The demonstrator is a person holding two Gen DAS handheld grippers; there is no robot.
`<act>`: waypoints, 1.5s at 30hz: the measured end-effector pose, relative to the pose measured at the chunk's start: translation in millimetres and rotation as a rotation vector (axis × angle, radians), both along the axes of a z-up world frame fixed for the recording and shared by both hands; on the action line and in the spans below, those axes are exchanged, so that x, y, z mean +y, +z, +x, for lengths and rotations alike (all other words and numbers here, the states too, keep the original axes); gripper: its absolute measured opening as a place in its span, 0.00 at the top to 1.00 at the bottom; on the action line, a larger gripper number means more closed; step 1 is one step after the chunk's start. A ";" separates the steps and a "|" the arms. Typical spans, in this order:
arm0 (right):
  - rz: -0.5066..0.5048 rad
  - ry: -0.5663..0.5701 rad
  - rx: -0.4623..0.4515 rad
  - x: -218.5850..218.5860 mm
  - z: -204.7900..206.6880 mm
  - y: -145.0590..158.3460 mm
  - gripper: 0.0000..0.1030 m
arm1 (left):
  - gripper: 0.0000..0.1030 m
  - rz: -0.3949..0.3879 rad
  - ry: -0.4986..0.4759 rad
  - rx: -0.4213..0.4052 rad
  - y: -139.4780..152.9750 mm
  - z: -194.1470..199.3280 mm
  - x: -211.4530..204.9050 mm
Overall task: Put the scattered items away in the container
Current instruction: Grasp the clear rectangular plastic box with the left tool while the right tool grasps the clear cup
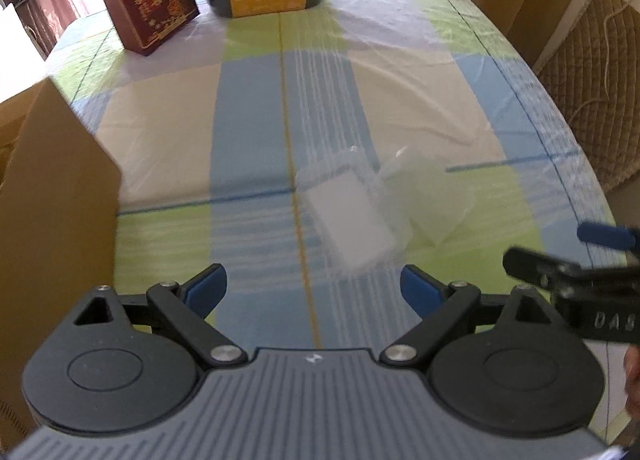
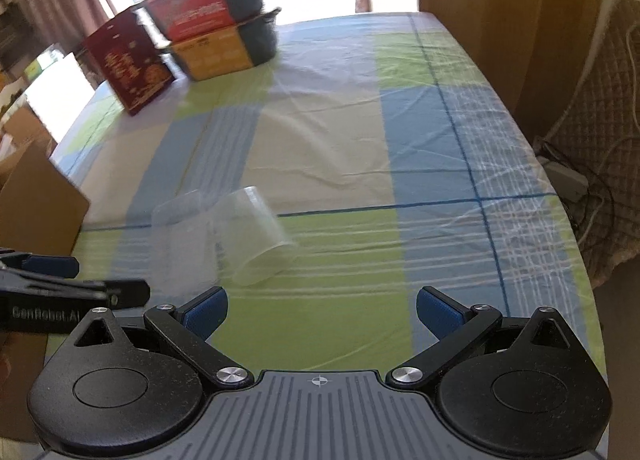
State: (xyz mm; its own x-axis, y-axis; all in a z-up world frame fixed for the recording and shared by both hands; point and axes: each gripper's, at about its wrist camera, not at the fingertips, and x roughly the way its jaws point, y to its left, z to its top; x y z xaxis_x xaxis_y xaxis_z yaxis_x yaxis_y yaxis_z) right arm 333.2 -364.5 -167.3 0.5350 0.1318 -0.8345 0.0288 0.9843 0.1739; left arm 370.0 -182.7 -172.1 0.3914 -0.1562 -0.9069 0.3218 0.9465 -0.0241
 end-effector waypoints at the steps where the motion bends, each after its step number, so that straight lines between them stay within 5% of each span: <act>1: 0.003 -0.014 0.004 -3.9 1.6 -1.1 0.00 | 0.12 -0.007 -0.003 -0.006 -0.8 5.3 -4.3; 10: 0.011 -0.077 0.016 -21.7 7.0 -4.5 0.00 | 0.26 -0.050 0.005 0.043 -26.7 42.6 -22.4; 14: -0.002 -0.064 0.015 -19.6 7.2 -4.8 0.00 | 0.50 -0.053 0.006 0.071 -37.1 45.9 -16.7; 21: 0.000 -0.035 0.003 -13.1 8.0 -5.2 0.00 | 0.50 -0.026 0.010 0.057 -36.8 37.3 6.6; 24: 0.000 -0.006 -0.009 -7.1 8.8 -5.2 0.00 | 0.42 -0.013 -0.004 0.044 -37.6 44.1 4.6; 29: 0.005 0.064 -0.052 2.8 10.8 -4.9 0.00 | 0.50 -0.012 -0.005 0.057 -43.4 44.1 8.6; 36: 0.000 0.218 -0.120 25.3 28.0 -10.4 0.00 | 0.50 0.061 0.117 0.048 -40.7 14.0 36.7; 43: -0.070 0.333 -0.130 50.8 51.8 -34.1 0.00 | 0.50 0.024 0.228 0.060 -40.0 20.0 60.1; 45: -0.086 0.347 -0.122 56.0 58.6 -41.9 0.16 | 0.50 0.014 0.226 0.064 -40.0 23.9 59.1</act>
